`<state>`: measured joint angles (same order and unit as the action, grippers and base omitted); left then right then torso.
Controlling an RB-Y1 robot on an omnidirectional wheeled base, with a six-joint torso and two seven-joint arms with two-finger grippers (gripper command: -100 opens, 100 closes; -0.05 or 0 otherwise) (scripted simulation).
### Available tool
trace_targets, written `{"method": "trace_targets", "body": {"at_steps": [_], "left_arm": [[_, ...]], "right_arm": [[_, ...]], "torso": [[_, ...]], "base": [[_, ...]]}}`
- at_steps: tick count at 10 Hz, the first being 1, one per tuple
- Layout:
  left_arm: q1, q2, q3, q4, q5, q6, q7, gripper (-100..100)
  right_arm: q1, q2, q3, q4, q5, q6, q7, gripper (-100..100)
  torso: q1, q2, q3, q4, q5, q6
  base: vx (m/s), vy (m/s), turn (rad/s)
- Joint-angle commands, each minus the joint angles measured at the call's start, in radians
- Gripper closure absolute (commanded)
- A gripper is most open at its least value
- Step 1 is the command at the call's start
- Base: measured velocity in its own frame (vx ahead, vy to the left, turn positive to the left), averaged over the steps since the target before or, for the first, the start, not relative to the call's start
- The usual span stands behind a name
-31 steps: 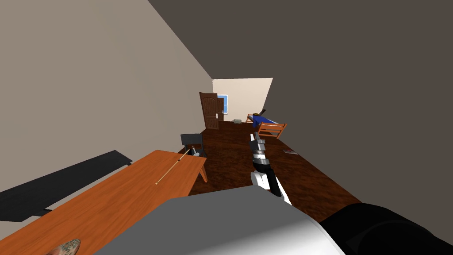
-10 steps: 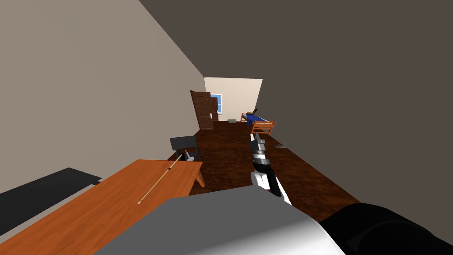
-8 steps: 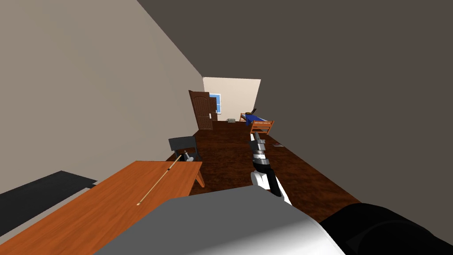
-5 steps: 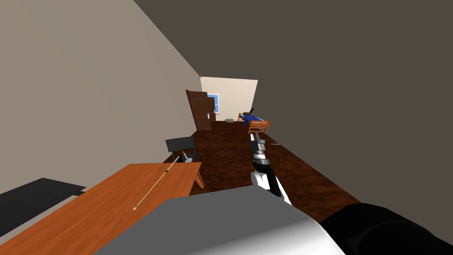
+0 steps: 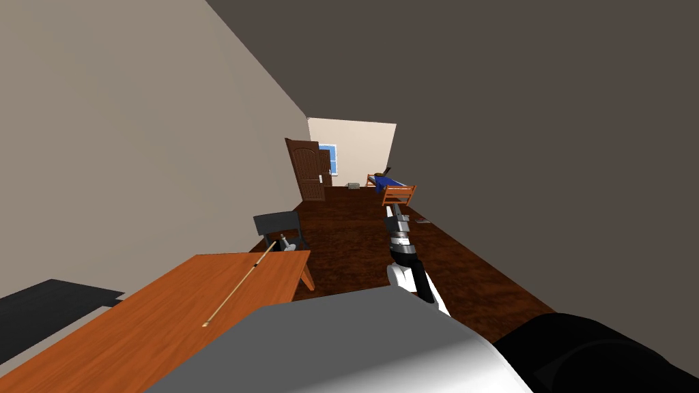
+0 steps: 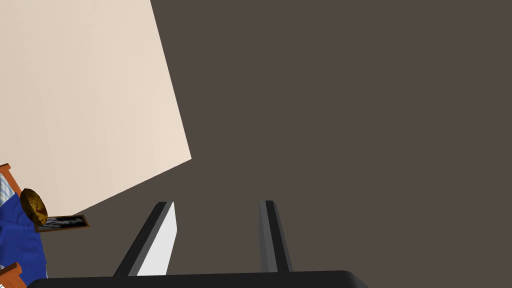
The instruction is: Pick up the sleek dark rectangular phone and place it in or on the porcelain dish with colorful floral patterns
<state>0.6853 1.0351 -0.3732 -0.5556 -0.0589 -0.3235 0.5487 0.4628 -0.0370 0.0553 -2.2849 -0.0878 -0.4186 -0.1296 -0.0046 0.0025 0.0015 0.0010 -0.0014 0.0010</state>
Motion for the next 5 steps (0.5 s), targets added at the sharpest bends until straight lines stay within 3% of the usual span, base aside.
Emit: {"method": "trace_targets", "body": {"at_steps": [1, 2, 3, 5], "left_arm": [[0.0, 0.0, 0.0, 0.0, 0.0, 0.0, 0.0, -100], [0.0, 0.0, 0.0, 0.0, 0.0, 0.0, 0.0, 0], [0.019, 0.03, -0.005, -0.016, 0.004, -0.01, 0.021, -100], [0.056, 0.089, -0.015, -0.049, 0.013, -0.029, 0.064, -100]], "right_arm": [[0.0, 0.0, 0.0, 0.0, 0.0, 0.0, 0.0, 0], [0.0, 0.0, 0.0, 0.0, 0.0, 0.0, 0.0, 0], [0.0, 0.0, 0.0, 0.0, 0.0, 0.0, 0.0, 0], [0.0, 0.0, 0.0, 0.0, 0.0, 0.0, 0.0, 0]], "torso": [[0.0, 0.0, 0.0, 0.0, 0.0, 0.0], [0.0, 0.0, 0.0, 0.0, 0.0, 0.0], [0.0, 0.0, 0.0, 0.0, 0.0, 0.0], [-0.002, -0.001, -0.001, 0.0, -0.001, 0.0]], "base": [[0.0, 0.0, 0.0], [0.0, 0.0, 0.0], [0.006, -0.013, 0.02], [0.018, -0.042, 0.04]]}}
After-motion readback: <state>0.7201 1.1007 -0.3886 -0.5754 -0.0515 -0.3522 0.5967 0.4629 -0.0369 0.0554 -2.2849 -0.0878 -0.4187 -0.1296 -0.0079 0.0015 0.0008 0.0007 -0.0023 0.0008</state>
